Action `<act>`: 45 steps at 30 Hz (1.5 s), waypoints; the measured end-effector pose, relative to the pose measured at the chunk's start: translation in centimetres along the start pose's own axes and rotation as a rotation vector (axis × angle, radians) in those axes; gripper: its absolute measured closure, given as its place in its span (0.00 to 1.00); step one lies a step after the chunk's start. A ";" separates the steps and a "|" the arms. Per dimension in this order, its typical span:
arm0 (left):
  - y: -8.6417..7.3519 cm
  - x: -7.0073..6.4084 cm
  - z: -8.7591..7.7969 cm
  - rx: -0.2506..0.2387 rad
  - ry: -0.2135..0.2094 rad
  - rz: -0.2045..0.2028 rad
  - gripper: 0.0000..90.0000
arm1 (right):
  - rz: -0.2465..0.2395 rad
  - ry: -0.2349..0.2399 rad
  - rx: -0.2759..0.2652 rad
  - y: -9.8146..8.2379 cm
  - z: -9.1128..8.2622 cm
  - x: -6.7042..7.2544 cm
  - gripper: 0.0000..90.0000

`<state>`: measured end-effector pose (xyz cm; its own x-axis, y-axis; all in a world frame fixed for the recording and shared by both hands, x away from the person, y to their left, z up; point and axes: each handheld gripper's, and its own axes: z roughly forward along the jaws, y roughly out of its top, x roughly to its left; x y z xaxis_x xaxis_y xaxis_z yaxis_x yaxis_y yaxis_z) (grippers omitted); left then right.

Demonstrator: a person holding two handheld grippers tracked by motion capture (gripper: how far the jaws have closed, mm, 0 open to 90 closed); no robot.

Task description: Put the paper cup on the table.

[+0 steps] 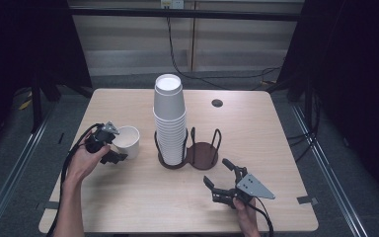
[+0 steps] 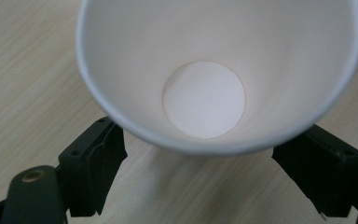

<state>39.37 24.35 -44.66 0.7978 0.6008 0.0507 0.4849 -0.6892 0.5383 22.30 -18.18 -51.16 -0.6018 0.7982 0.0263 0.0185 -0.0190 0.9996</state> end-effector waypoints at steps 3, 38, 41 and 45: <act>-0.3 -0.1 -0.7 -0.047 0.003 -0.019 0.19 | 0.001 0.000 0.001 0.0 0.0 0.0 0.14; -2.8 -7.9 -2.9 -0.606 -0.009 -0.142 0.20 | -0.003 -0.004 -0.005 0.0 0.0 0.0 0.14; -2.8 -9.1 -2.6 -0.607 0.007 -0.144 0.20 | -0.003 -0.003 -0.005 0.0 0.0 0.0 0.14; -2.9 -10.7 -2.0 -0.660 -0.027 -0.147 0.20 | -0.003 -0.002 -0.003 0.0 0.0 0.0 0.14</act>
<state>28.71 20.75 -45.08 0.7532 0.6531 -0.0790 0.2753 -0.2038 0.9395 22.28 -18.19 -51.16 -0.6006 0.7992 0.0236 0.0140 -0.0189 0.9997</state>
